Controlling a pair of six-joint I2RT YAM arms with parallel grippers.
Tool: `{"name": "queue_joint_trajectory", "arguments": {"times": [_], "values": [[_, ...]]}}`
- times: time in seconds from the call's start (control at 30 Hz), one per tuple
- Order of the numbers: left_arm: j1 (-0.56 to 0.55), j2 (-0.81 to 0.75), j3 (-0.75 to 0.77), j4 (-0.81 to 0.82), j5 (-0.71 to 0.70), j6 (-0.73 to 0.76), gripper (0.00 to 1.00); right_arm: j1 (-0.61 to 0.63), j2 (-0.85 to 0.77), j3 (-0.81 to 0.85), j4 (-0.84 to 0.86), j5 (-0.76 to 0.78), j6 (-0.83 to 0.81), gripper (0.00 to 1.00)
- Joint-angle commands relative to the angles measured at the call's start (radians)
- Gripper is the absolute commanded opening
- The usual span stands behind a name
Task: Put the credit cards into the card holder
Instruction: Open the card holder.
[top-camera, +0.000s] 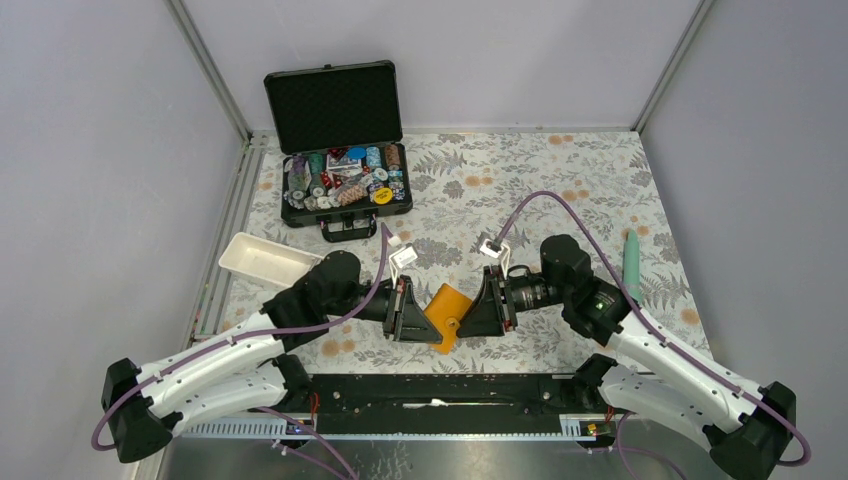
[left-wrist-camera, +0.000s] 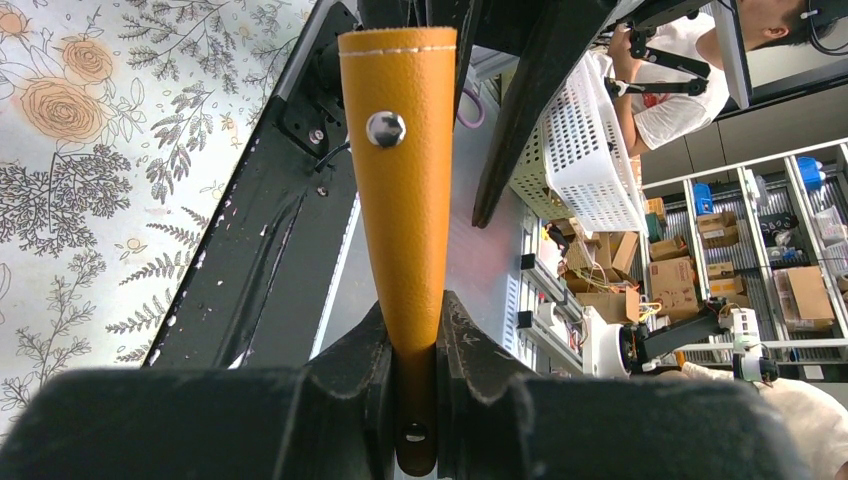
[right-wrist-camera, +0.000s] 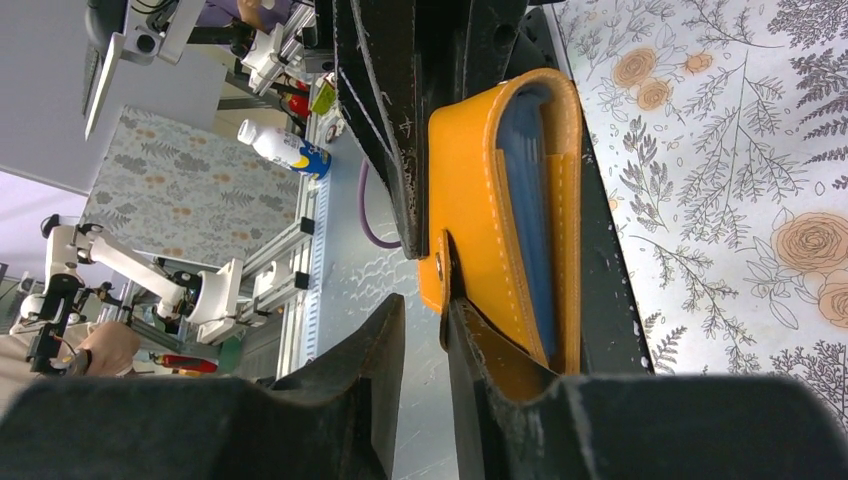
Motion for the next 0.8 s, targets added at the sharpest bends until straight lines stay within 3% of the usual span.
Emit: {"name": "queue_joint_trajectory", "arguments": {"times": [0.0,0.2,0.33,0.53,0.77], "values": [[0.001,-0.013,0.069,0.147,0.019,-0.007,0.00,0.024,0.002,-0.013,0.060,0.053,0.006,0.27],[0.000,-0.009,0.058,0.160,0.010,-0.030,0.00,0.046,0.015,-0.013,0.108,0.137,0.019,0.15],[0.001,-0.003,0.055,0.157,-0.012,-0.043,0.00,0.085,0.031,0.003,0.078,0.269,-0.020,0.00],[0.036,0.007,0.032,0.136,-0.042,-0.091,0.00,0.135,-0.021,0.001,0.010,0.499,-0.122,0.00],[0.079,0.056,-0.027,0.224,-0.025,-0.198,0.00,0.187,-0.010,0.056,-0.046,0.610,-0.231,0.00]]}}
